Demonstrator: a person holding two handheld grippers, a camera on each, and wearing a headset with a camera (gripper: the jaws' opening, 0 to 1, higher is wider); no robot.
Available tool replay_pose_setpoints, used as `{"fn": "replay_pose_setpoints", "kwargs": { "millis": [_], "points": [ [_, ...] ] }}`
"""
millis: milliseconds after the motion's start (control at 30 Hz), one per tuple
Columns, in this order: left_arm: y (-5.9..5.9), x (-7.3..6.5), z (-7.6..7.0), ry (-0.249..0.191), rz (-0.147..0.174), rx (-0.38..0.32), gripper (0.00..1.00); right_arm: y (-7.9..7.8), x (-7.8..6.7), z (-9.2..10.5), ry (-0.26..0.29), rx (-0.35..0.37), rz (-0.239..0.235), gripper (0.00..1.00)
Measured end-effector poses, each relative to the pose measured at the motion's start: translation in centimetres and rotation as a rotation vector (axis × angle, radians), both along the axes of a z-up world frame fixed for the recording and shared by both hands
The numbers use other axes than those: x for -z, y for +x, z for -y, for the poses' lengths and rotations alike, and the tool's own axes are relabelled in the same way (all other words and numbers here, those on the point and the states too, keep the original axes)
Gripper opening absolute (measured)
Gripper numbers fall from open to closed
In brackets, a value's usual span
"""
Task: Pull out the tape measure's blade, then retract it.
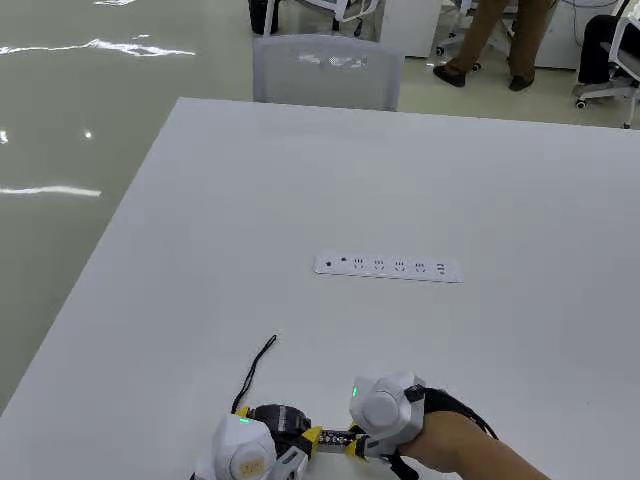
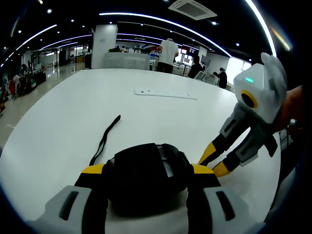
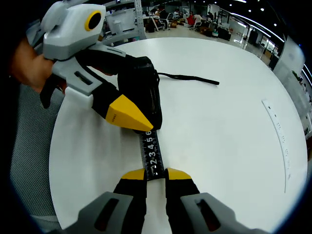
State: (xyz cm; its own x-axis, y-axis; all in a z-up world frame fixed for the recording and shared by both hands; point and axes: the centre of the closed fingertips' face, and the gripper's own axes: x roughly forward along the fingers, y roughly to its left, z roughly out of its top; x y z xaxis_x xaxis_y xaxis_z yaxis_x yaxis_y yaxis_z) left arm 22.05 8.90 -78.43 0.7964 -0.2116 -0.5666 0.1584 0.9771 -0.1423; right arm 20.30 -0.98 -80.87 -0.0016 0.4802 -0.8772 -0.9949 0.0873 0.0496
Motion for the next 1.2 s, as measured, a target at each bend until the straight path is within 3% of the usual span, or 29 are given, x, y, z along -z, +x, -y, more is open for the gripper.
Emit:
{"fn": "replay_pose_setpoints", "kwargs": {
  "millis": [600,833,1067,1200],
  "points": [
    [-0.2,-0.4,0.2,-0.002,0.008,0.003,0.62,-0.1,0.3,-1.5,0.022,-0.002,-0.005,0.14],
    [-0.4,-0.6,0.2,-0.003,0.007,0.002,0.62,-0.3,0.4,-3.2,0.038,-0.015,0.006,0.14],
    [-0.3,-0.6,0.2,-0.006,0.007,0.002,0.62,-0.2,0.7,-3.9,0.060,0.001,-0.013,0.14],
    [-0.3,-0.5,0.2,-0.007,0.008,0.004,0.62,-0.3,0.5,-4.5,0.065,-0.030,0.005,0.14]
  ]
}}
